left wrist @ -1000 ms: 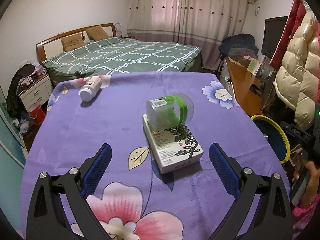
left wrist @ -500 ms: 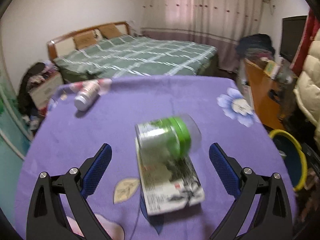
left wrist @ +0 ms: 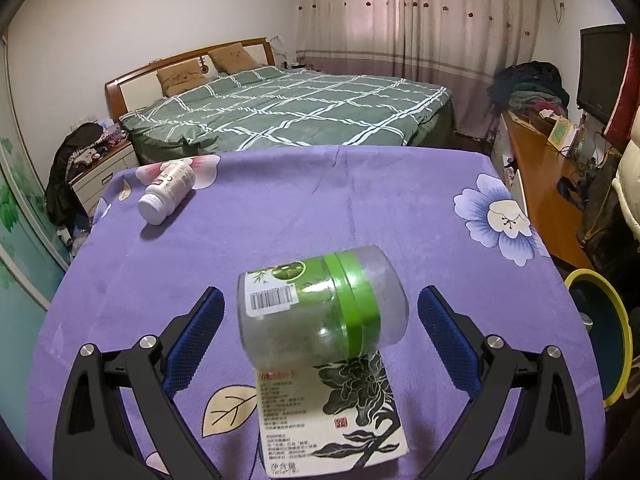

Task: Collect trash
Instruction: 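Grasp the clear green-lidded jar on the tissue box with the left gripper, then carry the jar over the bin and open the left gripper, then move the right gripper to the white tissue box and grasp it, then lift the tissue box, carry it over the bin and open the right gripper, then grasp the white pill bottle with the red label using the left gripper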

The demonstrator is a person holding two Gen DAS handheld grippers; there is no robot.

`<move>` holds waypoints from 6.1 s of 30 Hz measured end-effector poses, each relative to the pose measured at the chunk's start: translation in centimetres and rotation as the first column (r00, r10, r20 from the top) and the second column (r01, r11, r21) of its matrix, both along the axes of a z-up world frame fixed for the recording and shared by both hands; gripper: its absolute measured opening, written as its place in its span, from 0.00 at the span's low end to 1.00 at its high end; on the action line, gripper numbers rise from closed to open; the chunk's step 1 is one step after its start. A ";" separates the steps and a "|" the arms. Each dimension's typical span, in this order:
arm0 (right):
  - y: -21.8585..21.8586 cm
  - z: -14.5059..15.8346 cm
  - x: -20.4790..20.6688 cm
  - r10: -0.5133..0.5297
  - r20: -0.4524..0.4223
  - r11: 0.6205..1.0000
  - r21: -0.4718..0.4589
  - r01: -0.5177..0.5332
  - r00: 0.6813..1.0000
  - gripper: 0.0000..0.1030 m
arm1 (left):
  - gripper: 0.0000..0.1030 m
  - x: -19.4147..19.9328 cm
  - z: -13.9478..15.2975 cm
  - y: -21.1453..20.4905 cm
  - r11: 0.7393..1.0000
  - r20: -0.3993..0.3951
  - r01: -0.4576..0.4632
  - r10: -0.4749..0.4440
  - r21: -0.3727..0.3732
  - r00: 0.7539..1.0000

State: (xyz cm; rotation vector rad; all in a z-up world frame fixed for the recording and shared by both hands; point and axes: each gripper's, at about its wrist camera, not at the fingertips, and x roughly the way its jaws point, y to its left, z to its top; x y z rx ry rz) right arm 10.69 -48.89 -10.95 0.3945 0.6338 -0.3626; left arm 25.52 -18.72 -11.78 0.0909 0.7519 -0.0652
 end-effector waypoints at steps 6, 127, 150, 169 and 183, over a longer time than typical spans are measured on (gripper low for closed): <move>-0.1 -0.2 0.1 0.001 -0.002 1.000 0.008 -0.001 1.000 0.38 | 0.73 0.3 -0.5 0.1 1.000 -0.016 0.011 -0.012 -0.009 1.000; 27.9 -1.2 9.1 0.536 -0.206 0.832 -0.032 -0.553 0.818 0.69 | 0.95 -2.7 -0.3 27.0 0.966 0.119 -0.164 0.189 -0.198 0.975; 22.5 8.4 5.2 0.500 0.083 0.866 -0.037 -0.499 0.862 0.67 | 0.95 -2.9 -0.3 26.6 0.967 0.116 -0.160 0.185 -0.199 0.976; 2.7 7.2 2.9 -0.049 0.044 0.994 -0.093 0.053 0.998 0.67 | 0.95 -2.7 -0.8 26.3 0.971 0.102 -0.151 0.172 -0.188 0.980; 5.4 4.1 8.9 0.005 -0.030 0.995 -0.100 -0.008 1.000 0.73 | 0.95 -2.1 -1.2 25.8 0.977 0.065 -0.121 0.134 -0.175 0.989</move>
